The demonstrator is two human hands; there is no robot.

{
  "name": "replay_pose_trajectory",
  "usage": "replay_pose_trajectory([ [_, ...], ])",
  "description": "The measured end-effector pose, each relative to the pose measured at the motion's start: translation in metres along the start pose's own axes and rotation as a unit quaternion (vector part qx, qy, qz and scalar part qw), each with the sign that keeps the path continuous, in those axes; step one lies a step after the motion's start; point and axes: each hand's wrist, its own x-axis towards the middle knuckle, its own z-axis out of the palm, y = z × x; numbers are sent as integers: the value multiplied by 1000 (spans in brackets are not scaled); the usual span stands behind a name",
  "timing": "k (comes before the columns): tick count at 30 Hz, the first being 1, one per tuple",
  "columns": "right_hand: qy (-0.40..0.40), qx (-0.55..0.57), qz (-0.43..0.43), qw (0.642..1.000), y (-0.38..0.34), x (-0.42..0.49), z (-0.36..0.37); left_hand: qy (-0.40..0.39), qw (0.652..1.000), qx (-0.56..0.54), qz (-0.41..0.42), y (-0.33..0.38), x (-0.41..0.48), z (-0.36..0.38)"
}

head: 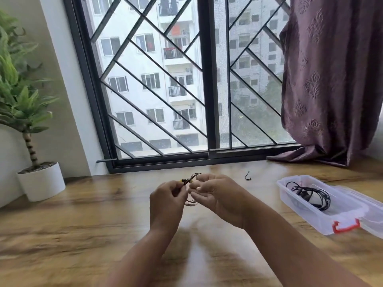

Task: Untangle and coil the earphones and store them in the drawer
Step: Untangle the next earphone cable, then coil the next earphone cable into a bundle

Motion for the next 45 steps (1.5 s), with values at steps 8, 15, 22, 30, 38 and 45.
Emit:
replay_pose_trajectory([
  [8,268,-504,-104,814,2,9,-42,-3,998,-31,-53,-4,3,3],
  [15,266,-726,112,624,20,24,-108,-15,997,-35,-71,-8,2,6],
  [22,237,-734,148,619,34,42,-118,-21,997,-30,-68,-9,0,6],
  [30,231,-740,173,608,29,51,-121,-26,996,-39,-77,-15,5,5],
  [38,254,-762,39,594,27,44,-110,-29,996,-42,-75,-15,7,6],
  [45,226,-686,-7,691,23,43,-91,-22,995,-51,-81,-18,10,0],
])
